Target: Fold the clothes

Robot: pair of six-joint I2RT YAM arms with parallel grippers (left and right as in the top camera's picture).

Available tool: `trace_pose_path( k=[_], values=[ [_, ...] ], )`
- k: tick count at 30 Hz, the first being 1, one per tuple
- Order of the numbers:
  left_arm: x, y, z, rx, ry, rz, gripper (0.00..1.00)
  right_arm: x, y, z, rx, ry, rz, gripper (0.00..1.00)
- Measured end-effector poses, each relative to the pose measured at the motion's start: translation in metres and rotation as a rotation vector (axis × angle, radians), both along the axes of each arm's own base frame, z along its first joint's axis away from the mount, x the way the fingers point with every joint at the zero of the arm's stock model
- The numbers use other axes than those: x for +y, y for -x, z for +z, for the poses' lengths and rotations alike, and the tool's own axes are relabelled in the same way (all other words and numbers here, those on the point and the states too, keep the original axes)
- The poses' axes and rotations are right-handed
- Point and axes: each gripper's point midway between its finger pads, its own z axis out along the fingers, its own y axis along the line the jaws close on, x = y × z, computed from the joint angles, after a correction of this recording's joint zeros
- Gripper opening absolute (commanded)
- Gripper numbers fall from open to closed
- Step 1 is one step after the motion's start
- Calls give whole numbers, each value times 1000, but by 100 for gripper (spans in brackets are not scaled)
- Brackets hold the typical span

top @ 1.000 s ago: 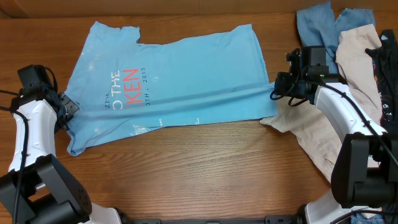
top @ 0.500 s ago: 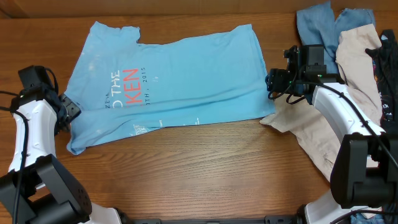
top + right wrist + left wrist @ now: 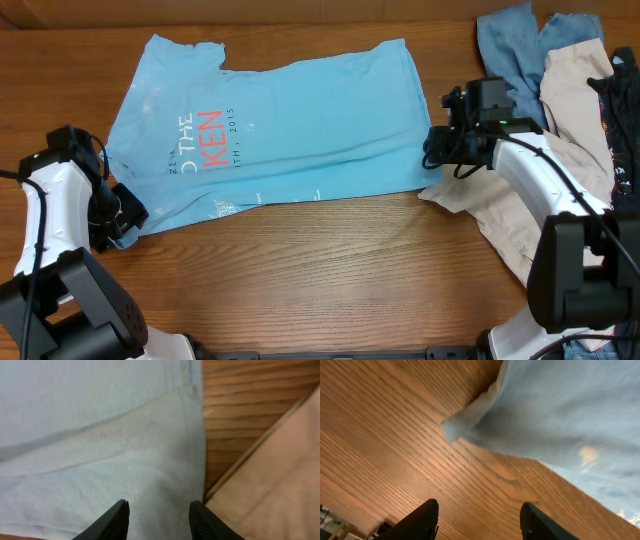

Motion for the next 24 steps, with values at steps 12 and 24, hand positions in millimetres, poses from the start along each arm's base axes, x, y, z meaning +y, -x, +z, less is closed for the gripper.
trace_pose_path(
  k=[12,24],
  values=[
    [-11,23,-34,53,23,0,56,7,10,-53,126,15,35,36],
    [7,28,-52,53,-94,-6,55,7,11,-53,129,16,36,36]
  ],
)
